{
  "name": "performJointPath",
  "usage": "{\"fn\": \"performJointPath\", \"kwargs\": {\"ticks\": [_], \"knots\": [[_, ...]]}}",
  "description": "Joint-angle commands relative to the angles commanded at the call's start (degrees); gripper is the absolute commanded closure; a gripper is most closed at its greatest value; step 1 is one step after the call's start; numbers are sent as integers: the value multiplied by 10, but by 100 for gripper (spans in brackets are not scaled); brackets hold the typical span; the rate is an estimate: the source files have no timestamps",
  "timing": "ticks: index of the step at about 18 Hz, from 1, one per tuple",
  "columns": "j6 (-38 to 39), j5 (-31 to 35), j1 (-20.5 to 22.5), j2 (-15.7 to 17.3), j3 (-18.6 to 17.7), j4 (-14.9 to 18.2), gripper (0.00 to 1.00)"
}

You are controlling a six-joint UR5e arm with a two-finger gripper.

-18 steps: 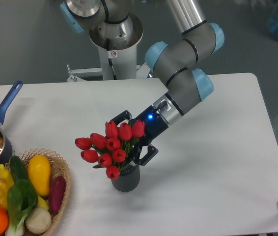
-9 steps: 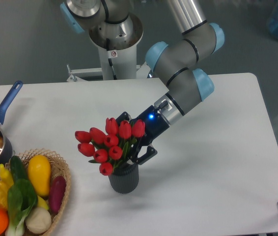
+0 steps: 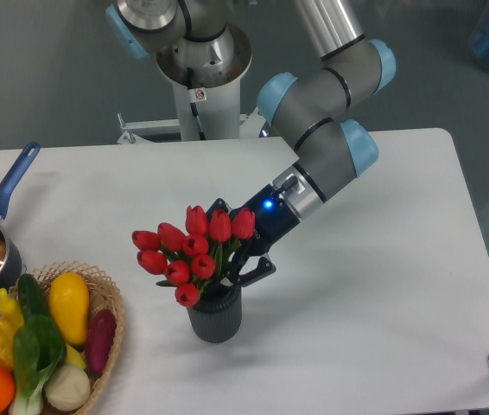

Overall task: Pick up the flowers from the vase
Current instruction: 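Close the gripper on the tulip stems just above the vase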

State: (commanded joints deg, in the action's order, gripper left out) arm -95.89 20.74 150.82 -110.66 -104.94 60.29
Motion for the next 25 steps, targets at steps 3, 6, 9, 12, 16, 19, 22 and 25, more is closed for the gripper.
{"fn": "performJointPath", "kwargs": {"ticks": [3, 6, 9, 12, 16, 19, 22, 25], "knots": [[-2, -2, 1, 0, -3, 0, 51], [-1, -2, 1, 1, -2, 0, 51], [0, -3, 1, 1, -4, 1, 56], [0, -4, 0, 1, -4, 2, 58], [0, -34, 2, 1, -4, 2, 58], [0, -40, 5, 2, -7, 2, 58], [0, -54, 9, 4, -7, 2, 58], [2, -69, 17, 12, -7, 2, 58]]}}
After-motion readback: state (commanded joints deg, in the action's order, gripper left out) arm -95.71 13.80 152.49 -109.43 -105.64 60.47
